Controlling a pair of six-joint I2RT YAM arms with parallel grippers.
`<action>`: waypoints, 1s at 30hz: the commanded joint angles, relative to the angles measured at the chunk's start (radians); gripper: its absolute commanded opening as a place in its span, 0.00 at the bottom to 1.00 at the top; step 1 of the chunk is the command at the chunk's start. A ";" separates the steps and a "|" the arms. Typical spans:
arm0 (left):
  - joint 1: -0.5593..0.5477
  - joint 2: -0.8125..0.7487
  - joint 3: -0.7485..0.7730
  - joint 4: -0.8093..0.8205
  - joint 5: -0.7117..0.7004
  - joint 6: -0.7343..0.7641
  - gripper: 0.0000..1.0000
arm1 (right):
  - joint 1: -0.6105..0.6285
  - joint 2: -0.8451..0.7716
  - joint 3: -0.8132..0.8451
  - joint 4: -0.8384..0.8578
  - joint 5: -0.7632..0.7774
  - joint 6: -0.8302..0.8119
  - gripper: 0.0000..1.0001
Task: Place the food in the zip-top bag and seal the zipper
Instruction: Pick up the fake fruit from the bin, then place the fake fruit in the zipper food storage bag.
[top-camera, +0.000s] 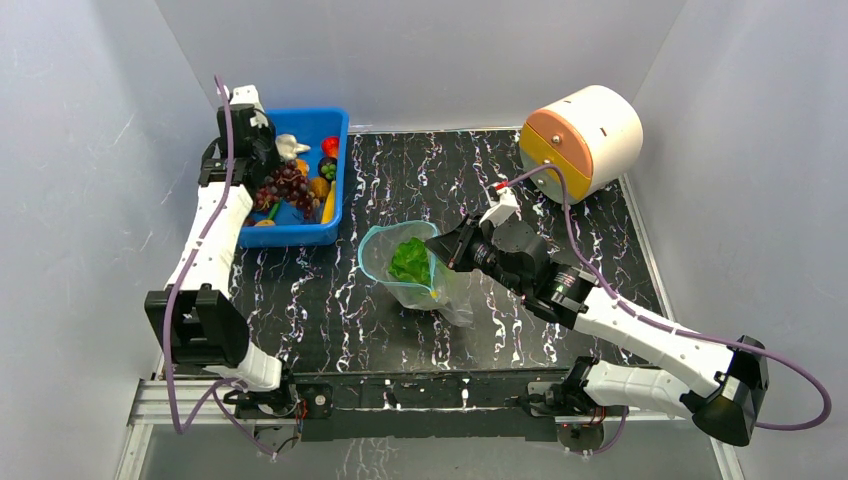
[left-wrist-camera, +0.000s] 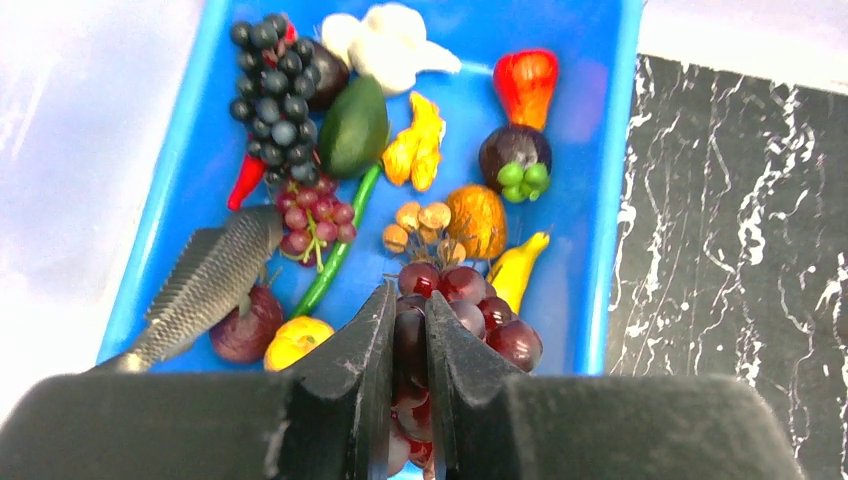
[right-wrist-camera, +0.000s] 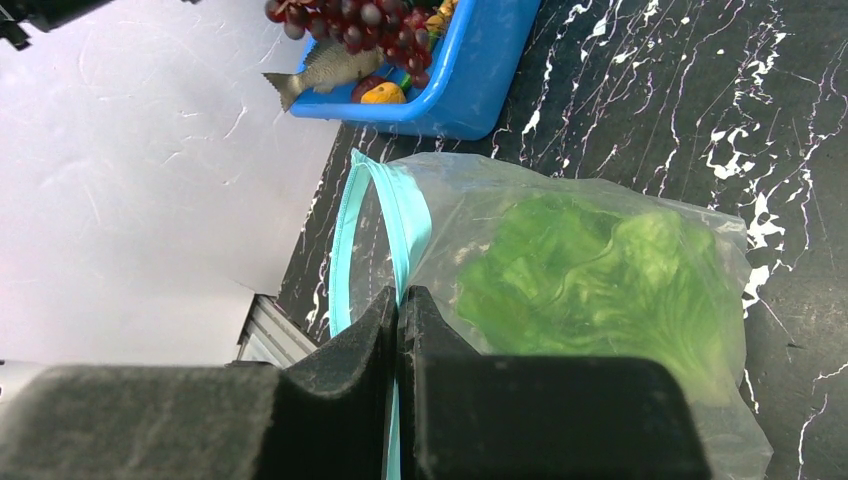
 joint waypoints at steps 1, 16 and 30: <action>0.002 -0.065 0.065 0.019 -0.035 0.017 0.07 | -0.004 -0.016 0.025 0.070 0.004 -0.012 0.00; 0.001 -0.243 0.151 -0.073 0.218 -0.137 0.06 | -0.005 0.001 0.024 0.074 0.014 0.013 0.00; 0.000 -0.375 0.080 -0.112 0.654 -0.316 0.05 | -0.005 0.034 0.039 0.082 0.082 0.026 0.00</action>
